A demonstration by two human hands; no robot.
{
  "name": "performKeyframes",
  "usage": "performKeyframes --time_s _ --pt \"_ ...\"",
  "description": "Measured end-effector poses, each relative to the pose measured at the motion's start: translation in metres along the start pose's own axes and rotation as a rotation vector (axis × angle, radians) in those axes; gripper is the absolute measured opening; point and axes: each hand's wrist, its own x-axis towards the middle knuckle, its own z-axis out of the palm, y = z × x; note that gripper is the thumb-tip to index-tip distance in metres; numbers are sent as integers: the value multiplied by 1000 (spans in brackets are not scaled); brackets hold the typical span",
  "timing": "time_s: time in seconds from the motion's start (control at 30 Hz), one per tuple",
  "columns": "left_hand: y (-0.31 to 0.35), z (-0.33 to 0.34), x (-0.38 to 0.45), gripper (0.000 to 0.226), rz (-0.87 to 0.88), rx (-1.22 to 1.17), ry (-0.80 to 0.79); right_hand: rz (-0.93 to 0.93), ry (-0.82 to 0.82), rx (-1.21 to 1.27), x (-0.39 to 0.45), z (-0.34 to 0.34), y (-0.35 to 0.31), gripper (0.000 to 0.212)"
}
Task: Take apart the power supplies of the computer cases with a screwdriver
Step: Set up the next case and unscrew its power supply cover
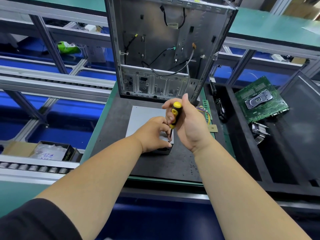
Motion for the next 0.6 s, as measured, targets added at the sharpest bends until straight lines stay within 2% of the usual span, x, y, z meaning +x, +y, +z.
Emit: performKeyframes --time_s 0.13,0.3,0.37,0.5,0.6 --pt "0 -1 0 25 11 -13 12 -4 37 -24 1 6 3 23" --pt "0 0 -2 19 16 -11 17 -28 74 -5 1 0 1 19" --pt "-1 0 -1 20 21 -3 16 -36 99 -23 1 -3 -3 23" --pt "-1 0 -2 20 6 -9 28 -35 86 58 1 -2 -5 45" --pt "-1 1 -1 19 16 -17 24 -49 72 100 1 -1 -1 45"
